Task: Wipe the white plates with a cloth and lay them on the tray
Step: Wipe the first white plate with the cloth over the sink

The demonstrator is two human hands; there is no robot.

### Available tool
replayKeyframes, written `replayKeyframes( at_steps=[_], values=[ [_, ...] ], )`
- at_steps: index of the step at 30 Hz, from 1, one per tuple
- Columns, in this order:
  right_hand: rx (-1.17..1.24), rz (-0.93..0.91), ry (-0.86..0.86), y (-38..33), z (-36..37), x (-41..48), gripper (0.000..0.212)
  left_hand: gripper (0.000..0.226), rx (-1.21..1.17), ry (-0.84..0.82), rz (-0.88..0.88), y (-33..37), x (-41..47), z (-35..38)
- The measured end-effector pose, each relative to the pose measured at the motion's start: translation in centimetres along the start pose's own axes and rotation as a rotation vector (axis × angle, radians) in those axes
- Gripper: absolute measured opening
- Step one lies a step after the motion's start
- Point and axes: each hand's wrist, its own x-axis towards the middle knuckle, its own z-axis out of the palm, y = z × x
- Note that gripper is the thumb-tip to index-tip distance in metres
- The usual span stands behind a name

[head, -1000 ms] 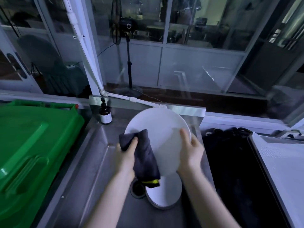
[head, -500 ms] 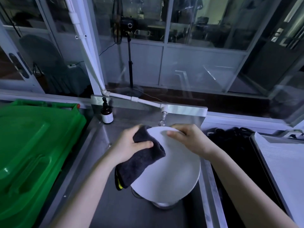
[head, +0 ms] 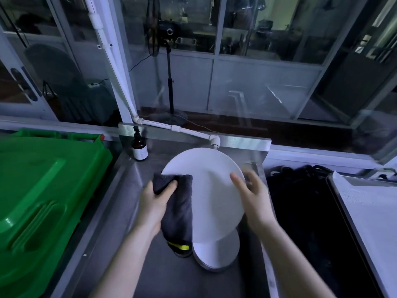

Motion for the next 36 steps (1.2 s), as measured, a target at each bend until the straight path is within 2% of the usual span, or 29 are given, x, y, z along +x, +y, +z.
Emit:
replayKeyframes(
  at_steps=[4, 6, 8, 10, 11, 14, 16, 17, 18, 20, 21, 22, 24, 26, 28, 30, 32, 36],
  values=[
    [-0.347, -0.144, -0.386, -3.6, -1.4, 2.5, 0.012, 0.03, 0.122, -0.32, 0.117, 3.1, 1.3, -1.1],
    [-0.41, -0.161, -0.469, -4.3, -0.8, 2.7, 0.01, 0.037, 0.186, -0.444, 0.172, 4.7, 1.5, -0.9],
    [-0.321, -0.145, -0.456, -4.6, -0.8, 2.8, 0.013, 0.04, 0.178, -0.468, 0.181, 5.1, 1.5, -0.8],
    [-0.209, -0.103, -0.353, -4.5, -1.2, 2.7, 0.015, 0.04, 0.108, -0.383, 0.132, 4.1, 1.3, -0.7],
    [-0.134, -0.066, -0.249, -4.1, -1.1, 2.6, 0.015, 0.036, 0.07, -0.291, 0.096, 3.3, 1.0, -0.4],
    [0.149, 0.109, 0.205, -2.0, 1.5, 0.8, 0.023, 0.027, -0.04, 0.086, -0.096, 1.2, -0.9, 2.0],
    [0.294, 0.202, 0.434, -0.6, 3.8, -0.8, 0.023, 0.027, -0.146, 0.214, -0.238, 0.4, -1.8, 3.5],
    [0.306, 0.211, 0.448, -0.2, 4.2, -1.4, 0.023, 0.025, -0.185, 0.216, -0.263, 0.0, -1.9, 3.7],
    [0.268, 0.196, 0.393, 0.1, 4.1, -1.7, 0.022, 0.021, -0.194, 0.199, -0.265, -0.3, -1.7, 3.6],
    [0.095, 0.078, 0.206, 0.5, 2.7, -1.8, 0.013, 0.014, -0.164, 0.167, -0.245, -0.4, -0.9, 2.5],
    [0.005, -0.017, 0.115, 0.3, 1.7, -1.9, 0.017, 0.012, -0.172, 0.155, -0.232, -0.4, -0.4, 1.9],
    [-0.089, -0.129, 0.041, 0.1, 0.7, -2.0, 0.034, 0.011, -0.182, 0.145, -0.218, -0.3, 0.1, 1.2],
    [-0.386, -0.468, -0.044, -0.2, -1.0, -1.9, 0.058, 0.01, -0.188, 0.121, -0.202, 0.2, 1.1, 0.3],
    [-0.769, -0.843, -0.212, -0.6, -2.1, -1.8, 0.065, 0.015, -0.22, 0.078, -0.222, 0.8, 2.0, -0.2],
    [-1.063, -1.019, -0.395, -0.8, -2.5, -1.5, 0.066, 0.018, -0.258, 0.037, -0.249, 1.6, 2.6, -0.3],
    [-1.227, -1.142, -0.432, -0.9, -1.8, -1.4, 0.05, 0.019, -0.271, 0.0, -0.264, 2.4, 2.9, -0.1],
    [-1.221, -1.253, -0.399, -0.9, -1.2, -1.4, 0.035, 0.018, -0.261, -0.045, -0.261, 3.1, 2.9, -0.1],
    [-1.246, -1.338, -0.357, -1.1, -0.8, -1.3, 0.041, 0.018, -0.305, -0.13, -0.285, 4.3, 3.1, -0.6]
  ],
)
